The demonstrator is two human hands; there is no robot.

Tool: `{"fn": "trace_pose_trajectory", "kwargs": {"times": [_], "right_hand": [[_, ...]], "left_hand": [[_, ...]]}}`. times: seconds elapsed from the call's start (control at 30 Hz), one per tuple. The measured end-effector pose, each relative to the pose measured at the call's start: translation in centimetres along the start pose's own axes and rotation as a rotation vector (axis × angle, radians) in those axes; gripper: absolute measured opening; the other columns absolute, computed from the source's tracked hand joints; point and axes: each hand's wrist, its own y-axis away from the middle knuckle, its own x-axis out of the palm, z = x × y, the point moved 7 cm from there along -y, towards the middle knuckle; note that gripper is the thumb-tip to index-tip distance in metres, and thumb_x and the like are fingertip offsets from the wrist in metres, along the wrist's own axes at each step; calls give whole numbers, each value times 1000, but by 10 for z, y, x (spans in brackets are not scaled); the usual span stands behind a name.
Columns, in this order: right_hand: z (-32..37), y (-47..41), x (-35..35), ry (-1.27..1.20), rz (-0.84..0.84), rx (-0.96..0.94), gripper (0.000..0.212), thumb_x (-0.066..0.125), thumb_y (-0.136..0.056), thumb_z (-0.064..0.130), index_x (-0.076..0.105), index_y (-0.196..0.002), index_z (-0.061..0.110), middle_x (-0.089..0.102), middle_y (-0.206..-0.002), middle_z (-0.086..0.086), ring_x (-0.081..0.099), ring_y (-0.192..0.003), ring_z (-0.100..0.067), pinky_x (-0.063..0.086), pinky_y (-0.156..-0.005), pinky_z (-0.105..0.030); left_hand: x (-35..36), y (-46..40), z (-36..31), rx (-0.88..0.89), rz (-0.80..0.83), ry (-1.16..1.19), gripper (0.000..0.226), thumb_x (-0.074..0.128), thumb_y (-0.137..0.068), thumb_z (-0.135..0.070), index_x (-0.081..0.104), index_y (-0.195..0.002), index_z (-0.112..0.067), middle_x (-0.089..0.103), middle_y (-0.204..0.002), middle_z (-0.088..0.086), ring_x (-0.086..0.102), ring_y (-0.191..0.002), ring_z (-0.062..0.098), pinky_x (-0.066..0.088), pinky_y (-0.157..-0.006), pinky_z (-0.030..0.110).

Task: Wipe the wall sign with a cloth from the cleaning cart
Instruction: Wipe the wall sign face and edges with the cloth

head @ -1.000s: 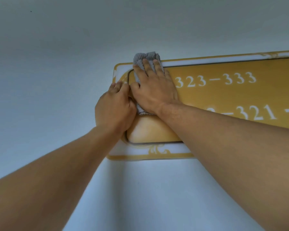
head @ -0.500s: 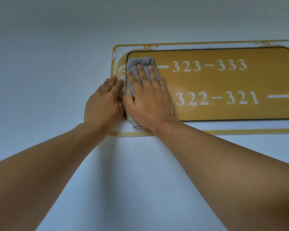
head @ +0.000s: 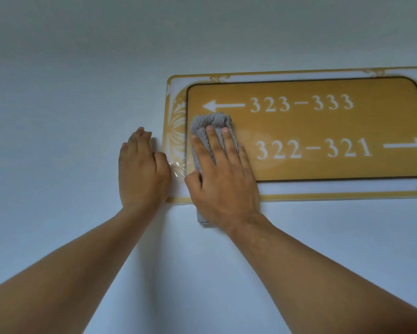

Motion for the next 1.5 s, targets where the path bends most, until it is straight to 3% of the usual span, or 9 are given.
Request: {"fn": "trace_pose_trajectory", "kwargs": {"times": [0.23,0.47,0.73,0.8,0.9,1.0,1.27,1.37,1.5], "right_hand": [[4,22,-2,-7,-33,-7,67,35,-88,33,32,-154,24,21,-163,-4,7,-153,-24,14,-121,-48],[6,17,-1,14,18,-8,70,32,-86,35,27,-155,25,19,-164,-4,5,-153,-23,12,-122,-48],[4,8,4,70,122,-64,73,28,-89,39,10,-158,25,1,-166,-4,-10,-152,-23,3,-122,-50],[4,6,4,65,122,-72,74,29,-87,40,11,-158,25,2,-166,-5,-9,-152,-23,3,-122,-50],[5,5,6,47,122,-68,77,30,-85,43,12,-158,25,2,-166,-5,-10,-152,-23,3,-121,-51],[4,0,8,34,130,-88,77,30,-85,45,13,-158,24,2,-166,-5,-10,-152,-24,2,-121,-52],[3,-48,12,-5,123,-77,74,21,-89,51,4,-158,28,-5,-166,1,-15,-151,-20,-5,-120,-51],[2,-70,14,-25,89,-38,74,21,-90,53,5,-158,28,-2,-166,0,-12,-152,-21,-3,-120,-52],[3,-93,19,-51,63,-11,76,21,-88,56,9,-157,29,1,-167,-1,-10,-152,-22,0,-121,-52]], "left_hand": [[1,-1,4,5,9,19,47,30,-87,-20,63,-117,-3,51,-146,15,36,-142,30,26,-118,46],[1,-2,9,9,-15,34,50,30,-90,-20,62,-125,-5,50,-148,10,36,-144,27,27,-119,45],[5,-6,18,17,-33,-24,41,49,-91,3,64,-128,-8,54,-146,7,39,-142,25,30,-117,42],[3,-7,13,69,-29,-101,37,54,-89,3,66,-122,-5,63,-134,15,51,-130,35,41,-107,48],[-14,-21,11,244,-28,-298,32,56,-78,7,71,-104,-4,72,-95,19,63,-89,43,51,-75,46],[-22,-42,3,318,1,-401,34,57,-68,14,74,-94,0,73,-89,19,62,-70,43,50,-63,43],[-6,-66,9,219,-48,-276,40,49,-79,11,69,-110,-4,66,-98,17,54,-92,40,46,-78,47],[4,-66,11,168,-87,-367,36,49,-82,4,61,-116,-1,55,-111,22,50,-100,43,39,-99,54],[3,-80,19,133,-28,-490,32,35,-83,-17,56,-100,0,54,-104,21,55,-92,41,33,-106,58]]}}
